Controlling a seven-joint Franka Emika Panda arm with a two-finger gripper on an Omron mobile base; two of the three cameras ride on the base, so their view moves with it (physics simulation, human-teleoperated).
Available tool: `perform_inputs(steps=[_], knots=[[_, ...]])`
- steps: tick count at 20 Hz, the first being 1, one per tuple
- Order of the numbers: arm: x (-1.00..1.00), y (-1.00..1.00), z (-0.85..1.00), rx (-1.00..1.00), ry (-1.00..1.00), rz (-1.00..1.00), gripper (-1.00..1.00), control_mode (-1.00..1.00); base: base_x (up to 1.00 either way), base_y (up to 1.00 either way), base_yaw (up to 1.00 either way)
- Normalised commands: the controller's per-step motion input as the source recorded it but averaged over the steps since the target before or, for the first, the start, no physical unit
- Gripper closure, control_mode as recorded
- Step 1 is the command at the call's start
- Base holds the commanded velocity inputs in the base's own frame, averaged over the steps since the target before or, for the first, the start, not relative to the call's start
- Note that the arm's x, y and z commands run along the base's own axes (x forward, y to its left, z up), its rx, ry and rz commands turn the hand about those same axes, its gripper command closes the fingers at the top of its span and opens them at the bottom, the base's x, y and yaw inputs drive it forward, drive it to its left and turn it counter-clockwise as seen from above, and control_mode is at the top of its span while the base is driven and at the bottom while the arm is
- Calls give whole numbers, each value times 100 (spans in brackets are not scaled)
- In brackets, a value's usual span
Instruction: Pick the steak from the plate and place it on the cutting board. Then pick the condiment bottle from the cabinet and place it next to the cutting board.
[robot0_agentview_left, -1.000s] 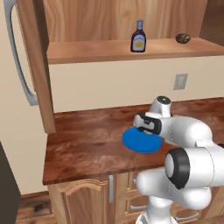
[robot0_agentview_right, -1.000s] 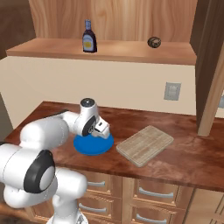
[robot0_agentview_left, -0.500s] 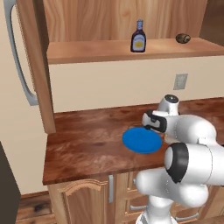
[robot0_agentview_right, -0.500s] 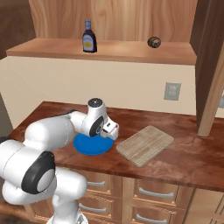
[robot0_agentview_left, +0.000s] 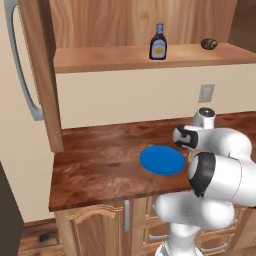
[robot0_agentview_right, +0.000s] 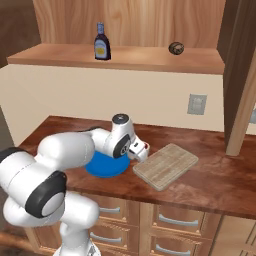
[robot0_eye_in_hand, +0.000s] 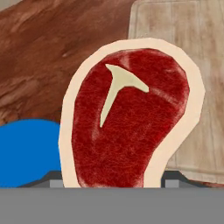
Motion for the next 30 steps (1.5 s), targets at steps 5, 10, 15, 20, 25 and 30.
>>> perform_inputs(steps=[5, 10, 15, 20, 25, 30], knots=[[-1, -49, 9, 0, 0, -6, 100, -100, 0, 0, 0], [-3, -44, 6, 0, 0, -6, 100, -100, 0, 0, 0], [-1, -34, 0, 0, 0, -4, 100, -100, 0, 0, 0], [0, -18, -7, 0, 0, -1, 100, -100, 0, 0, 0], [0, -6, -14, 0, -1, 0, 100, -100, 0, 0, 0], [0, -3, -18, 0, -1, 0, 100, -100, 0, 0, 0]])
